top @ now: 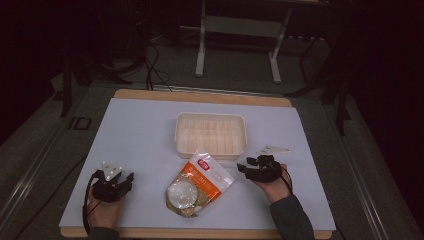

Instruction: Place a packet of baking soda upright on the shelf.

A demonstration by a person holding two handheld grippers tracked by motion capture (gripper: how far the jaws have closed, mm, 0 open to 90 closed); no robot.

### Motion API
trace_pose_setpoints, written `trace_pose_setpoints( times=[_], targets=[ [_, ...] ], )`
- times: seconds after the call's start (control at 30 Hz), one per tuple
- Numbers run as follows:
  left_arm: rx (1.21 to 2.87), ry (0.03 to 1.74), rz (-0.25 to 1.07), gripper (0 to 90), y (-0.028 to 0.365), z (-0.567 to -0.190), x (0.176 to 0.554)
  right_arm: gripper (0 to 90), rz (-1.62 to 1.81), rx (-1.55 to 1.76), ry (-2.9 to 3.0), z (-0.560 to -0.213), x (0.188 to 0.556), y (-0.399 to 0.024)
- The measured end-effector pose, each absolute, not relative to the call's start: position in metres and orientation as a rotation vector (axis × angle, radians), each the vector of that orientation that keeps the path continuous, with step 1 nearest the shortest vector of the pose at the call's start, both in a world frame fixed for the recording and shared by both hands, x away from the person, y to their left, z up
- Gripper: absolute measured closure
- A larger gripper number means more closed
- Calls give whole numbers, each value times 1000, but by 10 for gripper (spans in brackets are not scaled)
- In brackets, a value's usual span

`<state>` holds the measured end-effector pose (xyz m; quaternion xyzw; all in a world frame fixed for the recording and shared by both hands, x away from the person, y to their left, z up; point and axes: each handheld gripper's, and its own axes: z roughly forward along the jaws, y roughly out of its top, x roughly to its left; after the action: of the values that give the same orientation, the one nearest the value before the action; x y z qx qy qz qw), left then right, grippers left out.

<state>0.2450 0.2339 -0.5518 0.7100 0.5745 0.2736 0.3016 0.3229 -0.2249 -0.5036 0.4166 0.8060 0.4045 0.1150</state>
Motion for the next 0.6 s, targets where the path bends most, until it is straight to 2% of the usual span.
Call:
trace_pose_setpoints(
  times=[0.6],
  targets=[
    [1895,1518,729,538,233,-552,245,466,1218,1150,2475,-497,330,-195]
  ],
)
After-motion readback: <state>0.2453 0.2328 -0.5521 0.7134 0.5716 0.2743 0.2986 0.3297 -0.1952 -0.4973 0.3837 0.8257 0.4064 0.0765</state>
